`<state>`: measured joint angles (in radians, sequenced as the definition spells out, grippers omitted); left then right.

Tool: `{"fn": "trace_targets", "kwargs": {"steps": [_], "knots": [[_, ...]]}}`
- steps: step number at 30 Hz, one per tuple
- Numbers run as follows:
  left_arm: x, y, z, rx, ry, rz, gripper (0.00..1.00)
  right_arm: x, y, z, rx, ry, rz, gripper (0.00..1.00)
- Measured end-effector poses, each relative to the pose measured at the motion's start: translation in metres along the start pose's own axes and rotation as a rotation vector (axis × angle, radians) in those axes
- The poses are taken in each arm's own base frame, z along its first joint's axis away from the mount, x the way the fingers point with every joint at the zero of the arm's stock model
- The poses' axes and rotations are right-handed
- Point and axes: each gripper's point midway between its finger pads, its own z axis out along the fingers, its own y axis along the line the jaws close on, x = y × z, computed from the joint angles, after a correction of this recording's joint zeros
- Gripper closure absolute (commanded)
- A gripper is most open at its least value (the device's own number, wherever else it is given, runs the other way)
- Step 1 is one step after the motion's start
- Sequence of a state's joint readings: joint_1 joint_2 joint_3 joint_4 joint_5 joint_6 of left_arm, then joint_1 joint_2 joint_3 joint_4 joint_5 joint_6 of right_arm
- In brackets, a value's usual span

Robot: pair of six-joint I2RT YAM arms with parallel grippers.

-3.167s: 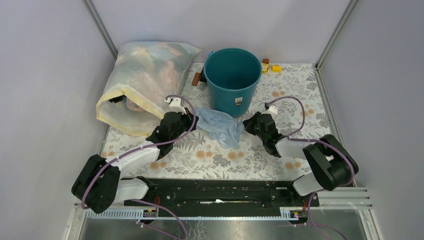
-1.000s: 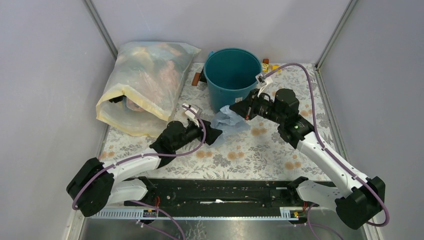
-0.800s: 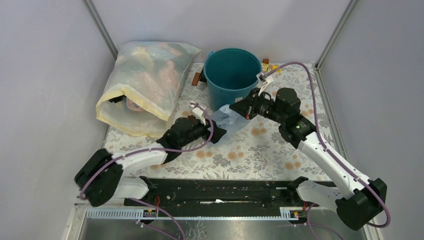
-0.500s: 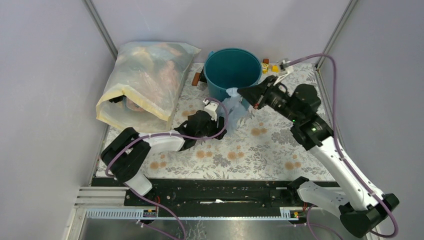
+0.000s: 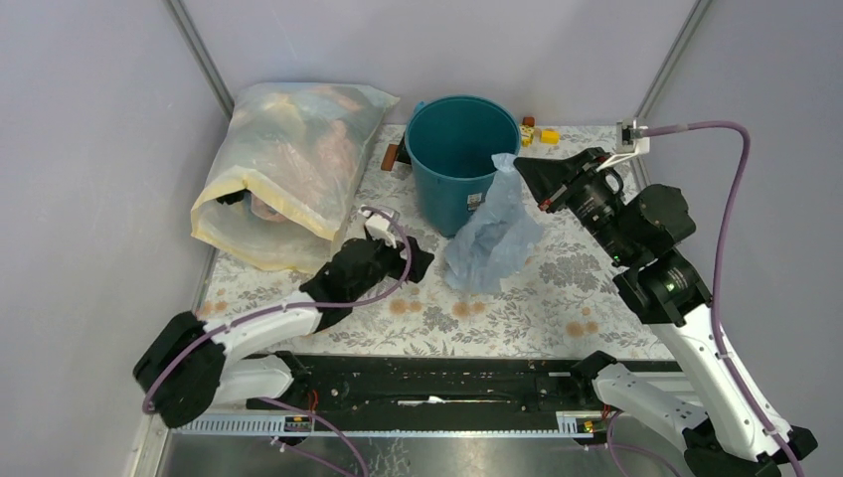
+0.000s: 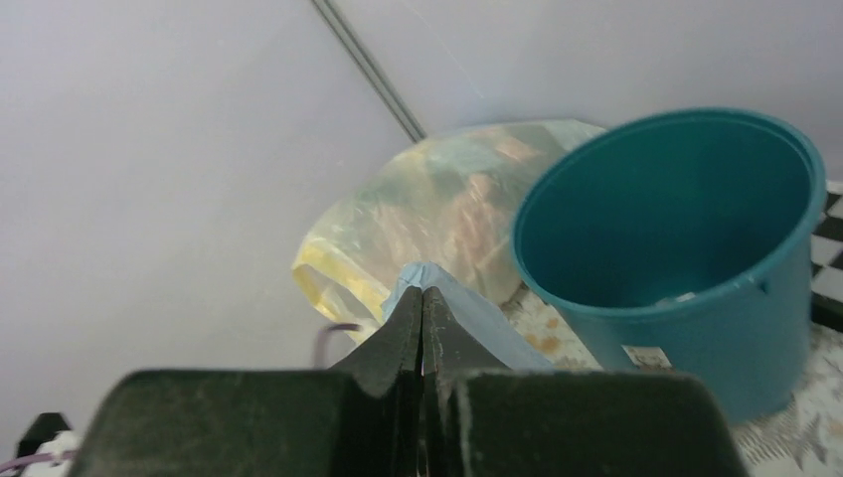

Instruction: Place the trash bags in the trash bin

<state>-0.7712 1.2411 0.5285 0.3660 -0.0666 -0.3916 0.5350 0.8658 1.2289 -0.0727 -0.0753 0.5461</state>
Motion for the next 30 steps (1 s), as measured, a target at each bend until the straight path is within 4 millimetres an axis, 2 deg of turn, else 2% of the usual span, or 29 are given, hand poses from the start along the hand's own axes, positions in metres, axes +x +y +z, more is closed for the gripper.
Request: {"fn": "trace_targets", "kwargs": {"steps": [3, 5, 7, 14, 22, 26, 30], "knots": [[-0.034, -0.012, -0.02, 0.058, -0.145, -0.006, 0.14, 0.016, -0.017, 0.0, 0.056, 0.033, -0.007, 1.0], [-0.045, -0.017, -0.026, 0.086, -0.197, 0.0, 0.1, 0.027, -0.026, 0.001, 0.083, 0.062, -0.009, 1.0], [-0.047, -0.023, -0.027, 0.12, -0.21, 0.011, 0.08, 0.037, -0.033, 0.003, 0.102, 0.093, -0.007, 1.0], [-0.035, -0.055, -0.028, 0.313, -0.166, 0.058, 0.08, 0.048, -0.035, 0.008, 0.097, 0.138, 0.0, 1.0], [-0.02, -0.093, -0.037, 0.524, -0.119, 0.104, 0.1, 0.053, -0.038, 0.011, 0.105, 0.151, 0.003, 1.0], [-0.009, -0.101, -0.037, 0.564, -0.081, 0.111, 0.1, 0.057, -0.036, 0.012, 0.091, 0.168, 0.01, 1.0], [-0.004, -0.099, -0.029, 0.542, -0.057, 0.108, 0.07, 0.069, -0.034, 0.016, 0.063, 0.216, 0.025, 1.0]]}}
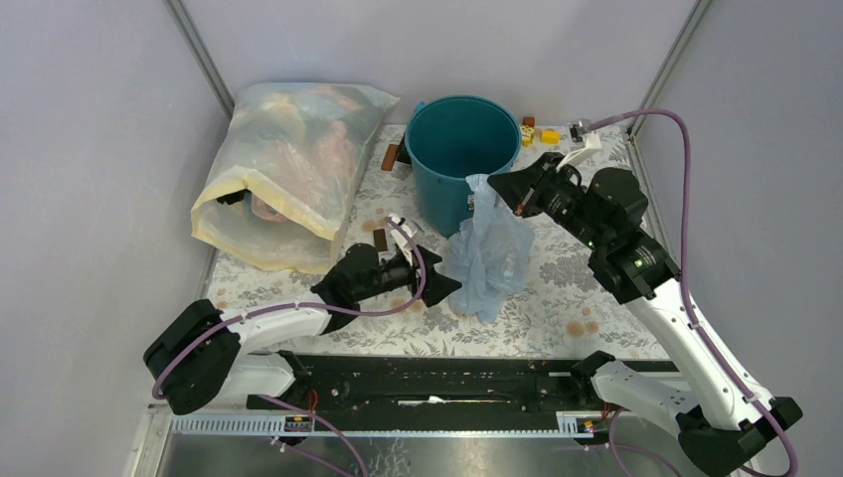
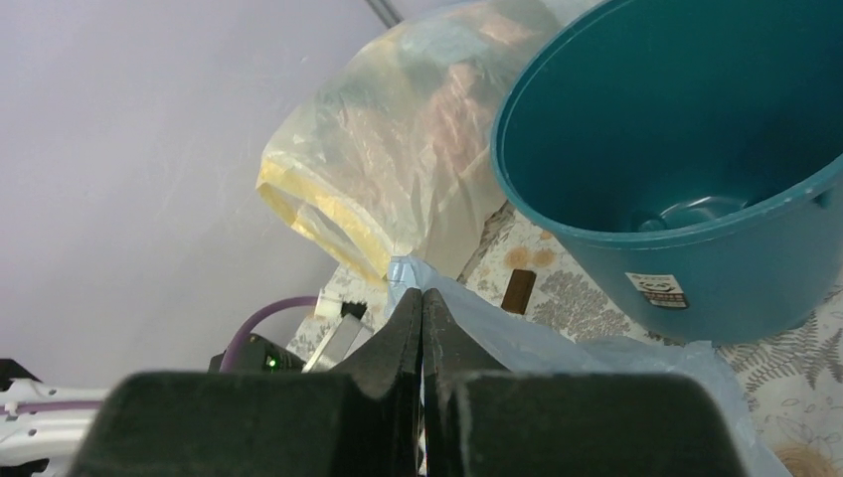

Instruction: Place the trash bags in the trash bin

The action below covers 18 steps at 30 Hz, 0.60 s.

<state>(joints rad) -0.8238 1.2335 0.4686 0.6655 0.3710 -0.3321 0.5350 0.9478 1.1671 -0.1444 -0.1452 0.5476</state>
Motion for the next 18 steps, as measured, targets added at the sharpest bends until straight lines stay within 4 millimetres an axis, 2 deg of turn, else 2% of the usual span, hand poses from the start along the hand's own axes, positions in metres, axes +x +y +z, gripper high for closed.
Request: {"fn": "trace_targets", "kwargs": {"steps": [2, 7, 10, 14, 18], "knots": [[-0.001, 0.011, 0.003, -0.06, 0.003, -0.008, 0.04, 0.007, 0.001, 0.005, -0.014, 0.031, 0.006, 1.0], [0.004, 0.053, 0.009, -0.276, 0.023, -0.041, 0.01, 0.021, 0.002, 0.012, -0.043, 0.093, 0.021, 1.0], [0.017, 0.068, 0.012, -0.337, 0.062, -0.062, 0.02, 0.023, 0.005, 0.012, -0.06, 0.106, 0.026, 1.0], [0.044, 0.09, 0.032, -0.397, 0.164, -0.095, 0.11, 0.024, 0.006, 0.011, -0.064, 0.109, 0.03, 1.0], [0.064, 0.092, 0.045, -0.37, 0.227, -0.126, 0.09, 0.023, 0.007, 0.01, -0.065, 0.106, 0.033, 1.0]]}}
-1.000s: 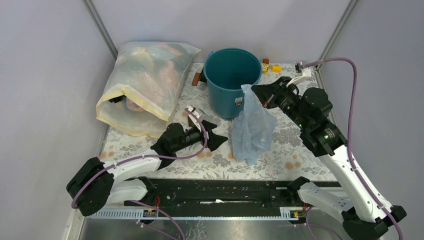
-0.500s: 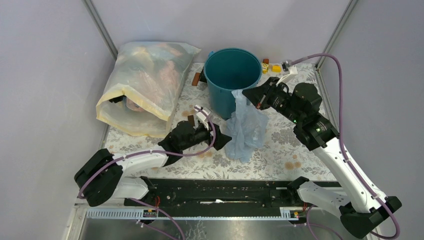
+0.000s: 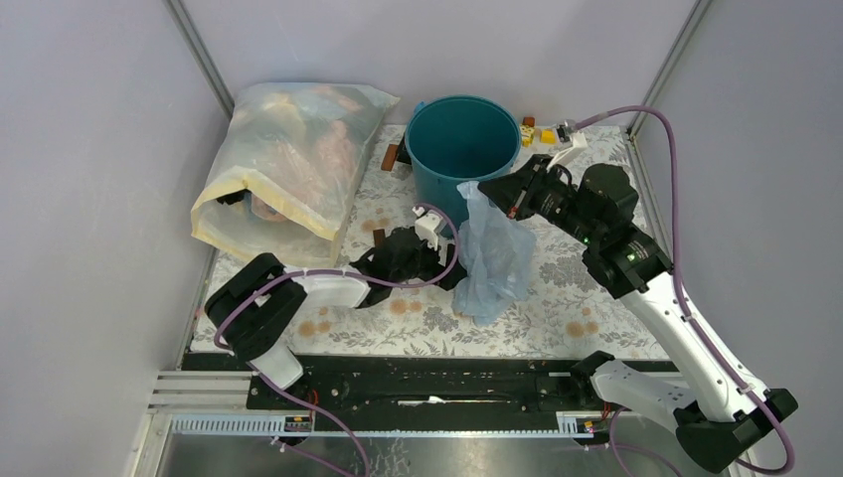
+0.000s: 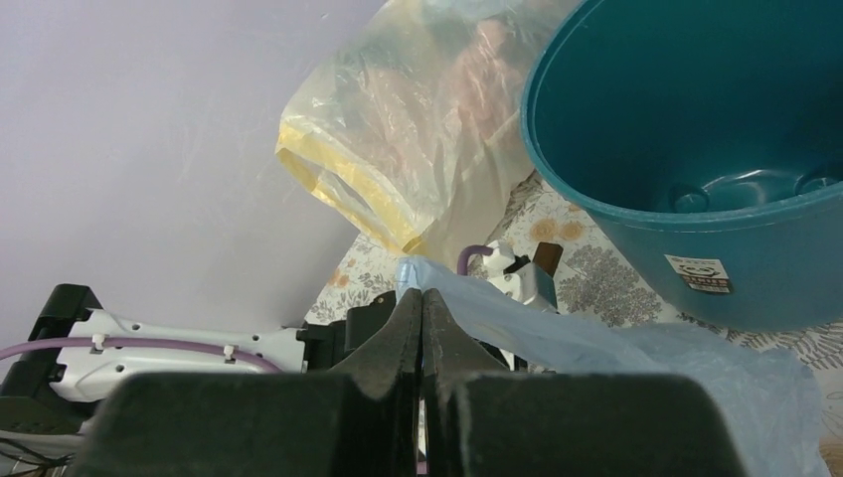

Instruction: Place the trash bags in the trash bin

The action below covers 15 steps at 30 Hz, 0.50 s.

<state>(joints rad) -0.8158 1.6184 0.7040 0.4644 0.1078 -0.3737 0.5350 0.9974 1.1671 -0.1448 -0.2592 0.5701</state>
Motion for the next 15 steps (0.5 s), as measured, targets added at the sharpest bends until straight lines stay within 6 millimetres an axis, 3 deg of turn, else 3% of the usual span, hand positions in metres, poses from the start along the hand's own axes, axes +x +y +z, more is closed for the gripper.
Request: {"fn": "trace_targets", "kwargs": {"steps": [5, 15], "knots": [[0.001, -0.021, -0.008, 0.126, -0.023, -0.009, 0.03, -0.009, -0.006, -0.008, 0.047, -0.054, -0.008, 1.0], [-0.01, -0.064, -0.026, 0.362, -0.067, 0.017, 0.1, -0.015, -0.015, -0.018, 0.106, -0.098, -0.016, 1.0]]}}
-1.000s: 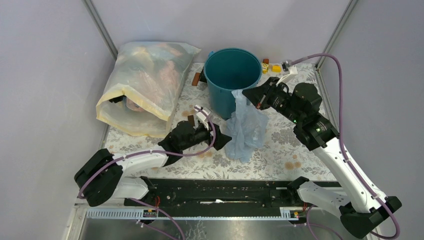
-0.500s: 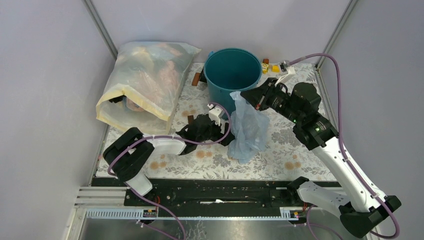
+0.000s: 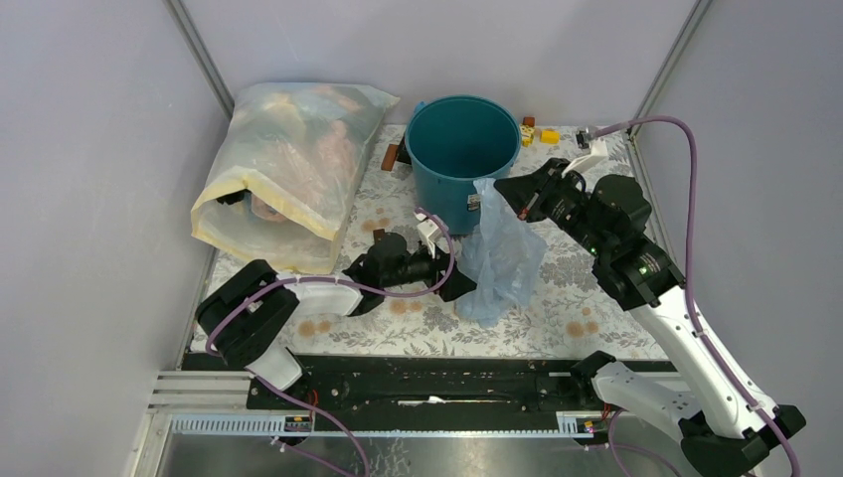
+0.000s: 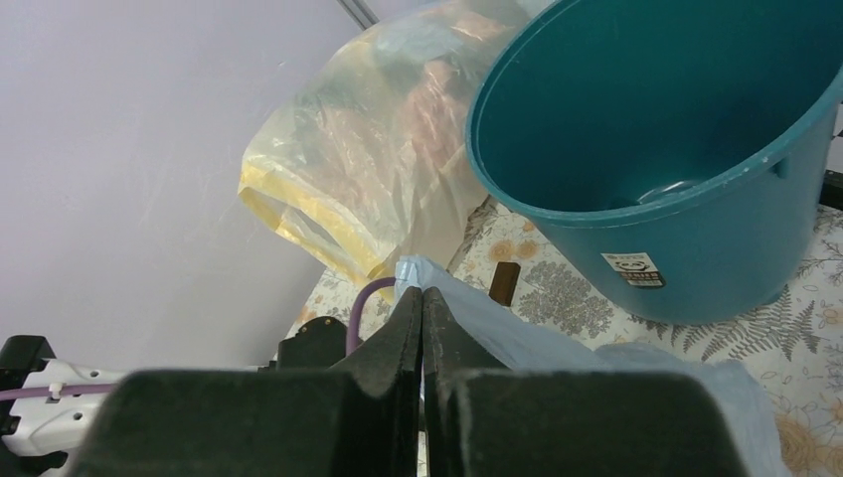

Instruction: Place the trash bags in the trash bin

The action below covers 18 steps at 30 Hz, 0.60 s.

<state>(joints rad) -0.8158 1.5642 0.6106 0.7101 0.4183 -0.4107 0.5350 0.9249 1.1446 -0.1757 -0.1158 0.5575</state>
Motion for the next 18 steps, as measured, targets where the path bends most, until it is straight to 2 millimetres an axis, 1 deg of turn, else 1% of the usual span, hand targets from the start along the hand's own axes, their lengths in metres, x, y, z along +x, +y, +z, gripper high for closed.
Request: {"fn": "trace_targets", "kwargs": {"steps": [1, 2, 3, 4, 5, 6, 7, 9, 12, 15, 18], "knots": [[-0.002, -0.004, 0.0, 0.023, -0.006, 0.002, 0.13, 0.0, -0.001, 0.0, 0.003, -0.002, 0.0, 1.0], [-0.003, -0.007, 0.0, 0.034, -0.009, 0.004, 0.23, 0.001, -0.002, -0.001, 0.009, -0.005, 0.0, 1.0], [-0.003, -0.008, 0.0, 0.04, -0.009, 0.003, 0.35, 0.001, -0.004, -0.002, 0.015, -0.007, 0.0, 1.0], [-0.003, -0.008, 0.0, 0.041, -0.005, -0.002, 0.55, 0.002, -0.006, -0.003, 0.02, -0.01, 0.0, 1.0], [-0.001, -0.008, 0.001, 0.041, 0.001, -0.008, 0.79, 0.003, -0.006, -0.004, 0.022, -0.011, 0.001, 1.0], [0.0, -0.006, 0.002, 0.036, 0.01, -0.012, 0.97, 0.003, -0.007, -0.005, 0.024, -0.014, 0.001, 1.0], [0.001, -0.005, 0.004, 0.031, 0.02, -0.024, 1.0, 0.003, -0.007, -0.006, 0.025, -0.016, 0.0, 1.0], [0.003, 0.002, 0.007, -0.002, 0.029, -0.032, 1.0, 0.001, -0.009, -0.008, 0.036, -0.029, 0.0, 1.0], [0.005, 0.021, 0.005, -0.109, 0.027, -0.047, 1.0, -0.005, -0.018, -0.014, 0.08, -0.073, -0.002, 1.0], [0.001, 0.042, -0.004, -0.228, 0.008, -0.06, 1.0, -0.015, -0.033, -0.028, 0.161, -0.151, -0.017, 1.0], [-0.012, 0.063, -0.016, -0.326, -0.029, -0.086, 1.0, -0.022, -0.047, -0.037, 0.232, -0.198, -0.049, 1.0]]}}
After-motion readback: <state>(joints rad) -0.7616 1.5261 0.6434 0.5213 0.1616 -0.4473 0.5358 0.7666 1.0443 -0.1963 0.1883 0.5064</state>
